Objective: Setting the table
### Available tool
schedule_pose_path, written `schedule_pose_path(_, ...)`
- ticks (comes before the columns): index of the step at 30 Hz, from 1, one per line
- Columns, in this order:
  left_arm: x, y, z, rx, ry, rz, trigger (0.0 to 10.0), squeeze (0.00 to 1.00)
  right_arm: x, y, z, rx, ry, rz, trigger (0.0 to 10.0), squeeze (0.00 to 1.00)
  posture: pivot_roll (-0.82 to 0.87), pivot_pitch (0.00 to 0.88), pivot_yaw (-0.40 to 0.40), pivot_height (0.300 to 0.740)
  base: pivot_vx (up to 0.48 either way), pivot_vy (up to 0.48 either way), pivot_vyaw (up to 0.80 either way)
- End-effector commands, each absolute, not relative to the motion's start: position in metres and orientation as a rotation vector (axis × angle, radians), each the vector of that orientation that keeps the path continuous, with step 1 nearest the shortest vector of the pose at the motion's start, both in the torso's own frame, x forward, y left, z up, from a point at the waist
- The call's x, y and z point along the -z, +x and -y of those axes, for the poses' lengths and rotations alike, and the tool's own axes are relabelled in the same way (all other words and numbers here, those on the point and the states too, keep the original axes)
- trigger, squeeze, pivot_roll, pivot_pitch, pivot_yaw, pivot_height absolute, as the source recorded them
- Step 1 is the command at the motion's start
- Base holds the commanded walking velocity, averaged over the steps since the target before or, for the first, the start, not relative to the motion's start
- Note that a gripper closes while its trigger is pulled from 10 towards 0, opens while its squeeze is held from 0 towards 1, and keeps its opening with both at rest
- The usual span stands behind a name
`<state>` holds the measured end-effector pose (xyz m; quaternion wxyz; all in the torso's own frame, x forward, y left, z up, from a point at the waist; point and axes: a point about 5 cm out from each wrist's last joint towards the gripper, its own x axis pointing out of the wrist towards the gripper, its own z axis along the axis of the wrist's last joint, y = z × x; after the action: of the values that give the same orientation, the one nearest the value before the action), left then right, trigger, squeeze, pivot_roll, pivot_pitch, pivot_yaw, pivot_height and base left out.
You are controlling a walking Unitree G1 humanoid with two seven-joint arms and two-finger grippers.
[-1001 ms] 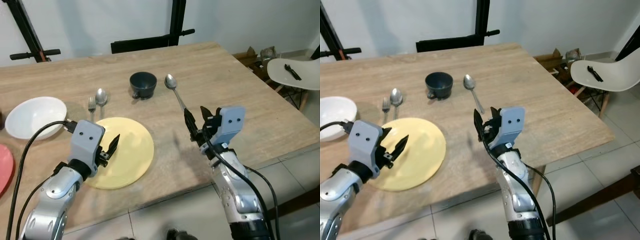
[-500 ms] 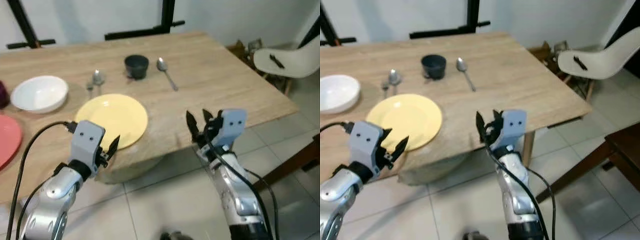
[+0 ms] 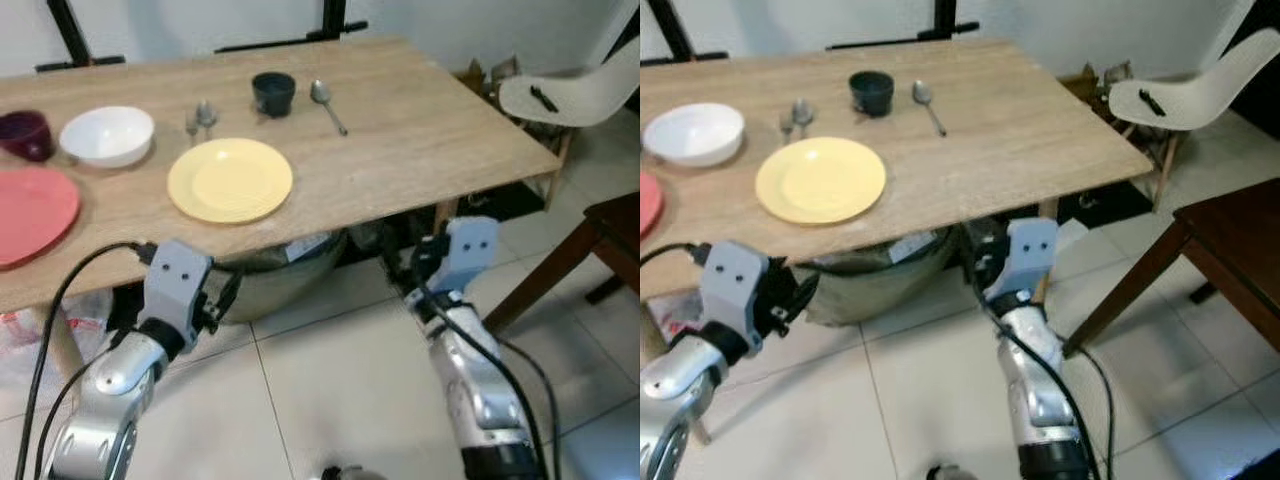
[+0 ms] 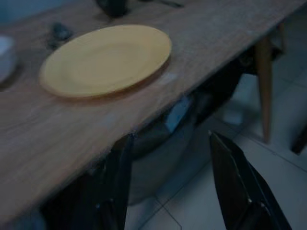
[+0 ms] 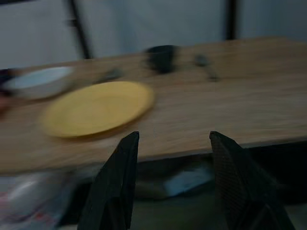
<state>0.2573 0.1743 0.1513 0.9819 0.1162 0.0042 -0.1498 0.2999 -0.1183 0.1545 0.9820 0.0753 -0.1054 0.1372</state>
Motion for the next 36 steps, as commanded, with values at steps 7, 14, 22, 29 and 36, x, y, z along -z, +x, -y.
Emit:
schedule_pose_path(7,-0.1461,0.2562,-0.1729,0.307,0.235,-0.035,10.0,0.0,-0.1533,0.2993,0.1227,-0.266,0.141,0.21,10.0,0.0,0.01,0.0,0.046,0.74,-0.322,0.0,0.0)
schedule_pose_path(14,-0.1459,0.2562,-0.1725,0.302,0.222,-0.041,10.0,0.0,-0.1532,0.2988,0.1227,-0.263,0.141,0.21,10.0,0.0,0.01,0.0,0.047,0.74,0.0,0.0,0.0)
schedule_pose_path(22,-0.1446,0.2553,-0.1721,0.3,0.227,-0.049,10.0,0.0,-0.1526,0.2982,0.1231,-0.261,0.142,0.205,10.0,0.0,0.0,0.0,0.047,0.74,0.0,0.0,0.0)
schedule_pose_path(29,-0.1443,0.2557,-0.1726,0.294,0.225,-0.052,10.0,0.0,-0.1505,0.2983,0.1231,-0.258,0.16,0.188,10.0,0.0,0.0,0.0,0.047,0.74,0.0,0.0,-0.46)
schedule_pose_path(36,-0.1442,0.2559,-0.1719,0.297,0.226,-0.051,10.0,0.0,-0.1504,0.298,0.1242,-0.254,0.157,0.189,10.0,0.0,0.0,0.0,0.047,0.74,0.0,0.0,-0.23)
